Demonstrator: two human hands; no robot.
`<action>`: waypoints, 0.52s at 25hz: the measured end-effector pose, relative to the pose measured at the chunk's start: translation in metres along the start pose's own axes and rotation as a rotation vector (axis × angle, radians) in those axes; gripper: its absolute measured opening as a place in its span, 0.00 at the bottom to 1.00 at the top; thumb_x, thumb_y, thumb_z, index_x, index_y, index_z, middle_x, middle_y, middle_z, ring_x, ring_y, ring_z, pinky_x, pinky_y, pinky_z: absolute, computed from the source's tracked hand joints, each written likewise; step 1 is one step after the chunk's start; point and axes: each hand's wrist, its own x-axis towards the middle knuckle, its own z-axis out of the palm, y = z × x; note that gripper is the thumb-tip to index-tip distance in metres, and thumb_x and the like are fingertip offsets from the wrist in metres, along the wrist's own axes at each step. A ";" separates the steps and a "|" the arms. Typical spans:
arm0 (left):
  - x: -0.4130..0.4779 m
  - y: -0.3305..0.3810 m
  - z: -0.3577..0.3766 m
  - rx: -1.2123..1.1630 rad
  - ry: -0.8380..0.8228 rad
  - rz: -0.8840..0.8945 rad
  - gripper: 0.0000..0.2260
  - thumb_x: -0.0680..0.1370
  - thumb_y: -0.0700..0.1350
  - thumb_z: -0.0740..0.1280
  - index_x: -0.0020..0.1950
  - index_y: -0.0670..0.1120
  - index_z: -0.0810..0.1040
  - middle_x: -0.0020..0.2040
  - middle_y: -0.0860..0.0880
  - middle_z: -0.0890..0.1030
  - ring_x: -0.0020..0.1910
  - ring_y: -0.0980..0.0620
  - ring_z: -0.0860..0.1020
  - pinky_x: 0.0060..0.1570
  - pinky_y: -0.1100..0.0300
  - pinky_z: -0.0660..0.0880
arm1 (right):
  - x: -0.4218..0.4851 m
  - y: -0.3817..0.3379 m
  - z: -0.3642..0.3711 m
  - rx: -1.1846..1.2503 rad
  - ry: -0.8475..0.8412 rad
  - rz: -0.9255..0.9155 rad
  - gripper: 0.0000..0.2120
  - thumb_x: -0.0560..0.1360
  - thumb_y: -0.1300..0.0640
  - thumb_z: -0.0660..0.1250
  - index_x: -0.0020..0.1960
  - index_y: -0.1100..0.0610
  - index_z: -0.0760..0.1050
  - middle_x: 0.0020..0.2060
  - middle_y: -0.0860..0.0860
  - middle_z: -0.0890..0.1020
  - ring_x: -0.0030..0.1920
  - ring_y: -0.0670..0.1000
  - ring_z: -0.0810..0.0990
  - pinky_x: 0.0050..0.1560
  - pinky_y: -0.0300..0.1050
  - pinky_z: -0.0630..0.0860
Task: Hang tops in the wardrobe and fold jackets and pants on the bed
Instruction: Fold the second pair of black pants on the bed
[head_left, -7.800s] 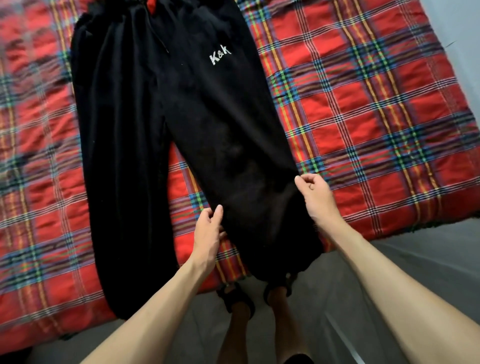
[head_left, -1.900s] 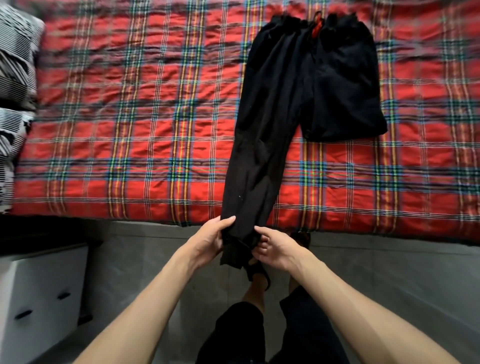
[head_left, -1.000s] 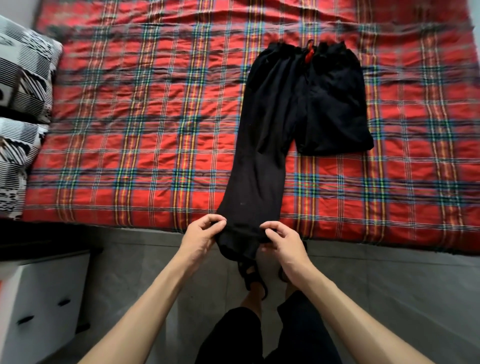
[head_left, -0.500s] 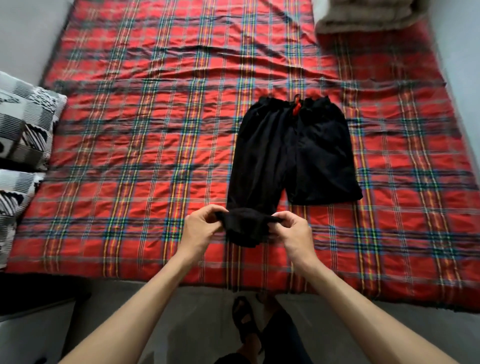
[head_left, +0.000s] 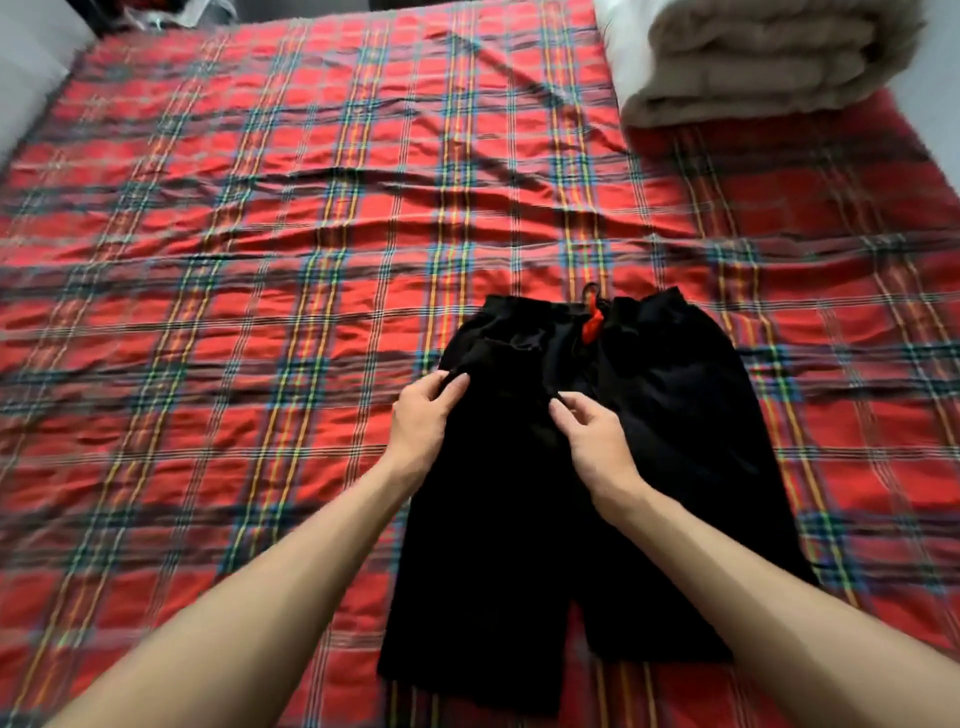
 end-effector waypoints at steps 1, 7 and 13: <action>0.027 -0.008 0.012 0.003 0.009 -0.007 0.14 0.76 0.52 0.71 0.38 0.42 0.78 0.33 0.51 0.77 0.35 0.62 0.72 0.41 0.53 0.67 | 0.031 0.012 0.007 -0.063 0.018 0.004 0.08 0.78 0.53 0.66 0.43 0.52 0.81 0.40 0.51 0.85 0.44 0.48 0.80 0.52 0.49 0.76; 0.164 -0.029 0.057 0.175 0.072 -0.044 0.18 0.79 0.53 0.67 0.32 0.47 0.72 0.30 0.51 0.74 0.32 0.53 0.72 0.35 0.55 0.63 | 0.167 0.022 0.022 -0.345 0.128 -0.016 0.17 0.80 0.48 0.61 0.35 0.55 0.71 0.32 0.49 0.75 0.40 0.52 0.74 0.42 0.45 0.65; 0.185 -0.079 0.084 0.358 0.264 0.005 0.19 0.77 0.61 0.64 0.34 0.49 0.69 0.33 0.48 0.76 0.40 0.41 0.76 0.37 0.52 0.64 | 0.182 0.062 0.041 -0.364 0.307 -0.039 0.18 0.80 0.46 0.62 0.38 0.57 0.71 0.27 0.49 0.72 0.30 0.45 0.71 0.35 0.43 0.57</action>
